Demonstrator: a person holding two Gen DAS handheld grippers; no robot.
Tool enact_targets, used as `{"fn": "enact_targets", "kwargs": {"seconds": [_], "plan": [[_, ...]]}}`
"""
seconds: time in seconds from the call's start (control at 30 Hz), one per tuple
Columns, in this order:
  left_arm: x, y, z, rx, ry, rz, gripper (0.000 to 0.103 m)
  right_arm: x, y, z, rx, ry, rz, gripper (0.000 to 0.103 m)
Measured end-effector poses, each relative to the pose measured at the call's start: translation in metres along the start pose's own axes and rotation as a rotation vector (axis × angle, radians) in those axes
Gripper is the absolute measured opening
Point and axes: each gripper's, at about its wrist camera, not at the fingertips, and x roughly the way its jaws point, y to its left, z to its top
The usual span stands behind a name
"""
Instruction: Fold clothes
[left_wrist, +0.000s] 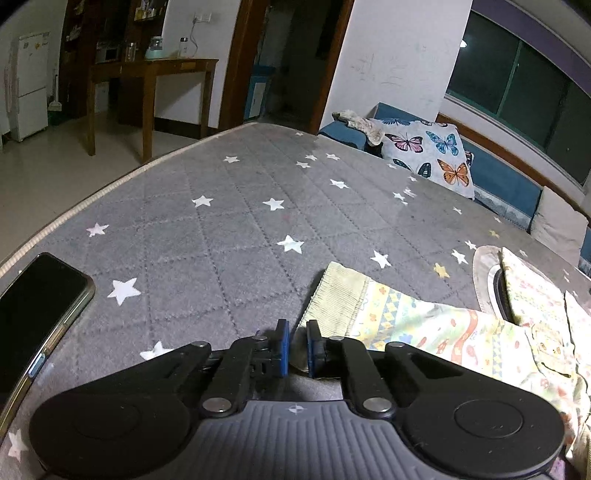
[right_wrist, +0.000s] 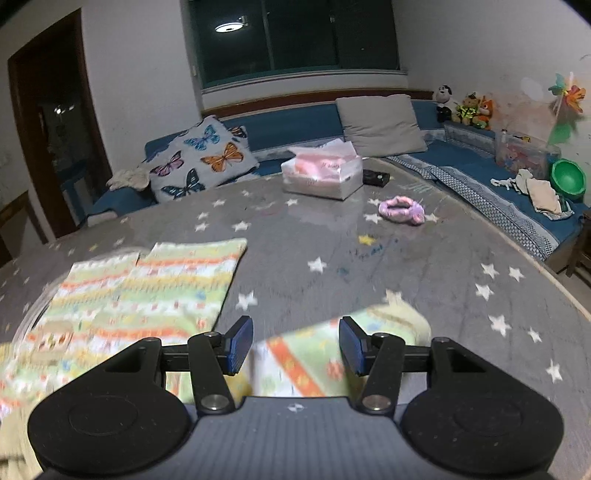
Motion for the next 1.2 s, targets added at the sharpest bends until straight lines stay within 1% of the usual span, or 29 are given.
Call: {"fn": "enact_targets", "kwargs": {"seconds": [0.03,0.07,0.13,0.2,0.33,0.4,0.43,0.53,0.63,0.7,0.83,0.97,1.03,1.07,1.1,1.17,1.2], "plan": [[0.000,-0.001,0.000,0.005,-0.002,0.003,0.010,0.004,0.004,0.003,-0.020,0.003,0.007,0.055],[0.000,-0.002,-0.001,0.011,-0.003,0.006,0.010,0.007,0.008,0.006,-0.040,0.005,0.014,0.059],[0.000,-0.003,-0.001,0.017,-0.005,0.010,0.010,0.018,0.021,0.010,-0.117,0.035,0.021,0.060],[0.000,-0.002,0.000,0.016,-0.004,0.009,0.010,0.027,0.032,0.009,-0.203,0.072,0.002,0.060],[0.000,0.000,0.001,0.009,-0.002,0.000,0.010,0.026,0.046,-0.003,-0.373,0.132,-0.097,0.060],[0.001,0.001,0.001,0.009,-0.003,-0.001,0.011,0.014,0.043,-0.014,-0.426,0.134,-0.164,0.060],[0.001,0.001,0.001,0.007,-0.004,-0.001,0.011,0.006,0.039,-0.020,-0.432,0.137,-0.192,0.060],[0.001,0.001,0.001,0.007,-0.008,-0.001,0.011,-0.015,0.020,-0.036,-0.398,0.152,-0.251,0.067],[0.004,0.000,0.004,0.021,-0.011,0.006,0.012,-0.031,-0.004,-0.049,-0.297,0.162,-0.275,0.067],[0.007,-0.001,0.007,0.028,-0.014,0.016,0.014,-0.041,-0.018,-0.055,-0.229,0.162,-0.285,0.069],[0.017,-0.002,0.014,0.039,-0.022,0.044,0.019,-0.053,-0.038,-0.057,-0.120,0.130,-0.306,0.070],[0.023,-0.004,0.019,0.066,-0.025,0.072,0.033,-0.064,-0.056,-0.057,-0.047,0.099,-0.330,0.070],[0.025,-0.006,0.021,0.078,-0.023,0.087,0.040,-0.069,-0.064,-0.056,-0.032,0.081,-0.351,0.070],[0.025,-0.006,0.021,0.080,-0.022,0.096,0.047,-0.072,-0.067,-0.055,-0.027,0.071,-0.362,0.070],[0.025,-0.006,0.020,0.081,-0.022,0.104,0.052,-0.076,-0.071,-0.054,-0.020,0.058,-0.375,0.070],[0.026,-0.007,0.019,0.091,-0.025,0.107,0.053,-0.083,-0.078,-0.051,-0.001,0.027,-0.404,0.070],[0.026,-0.008,0.019,0.094,-0.026,0.107,0.058,-0.085,-0.081,-0.050,0.009,0.017,-0.409,0.070]]}}
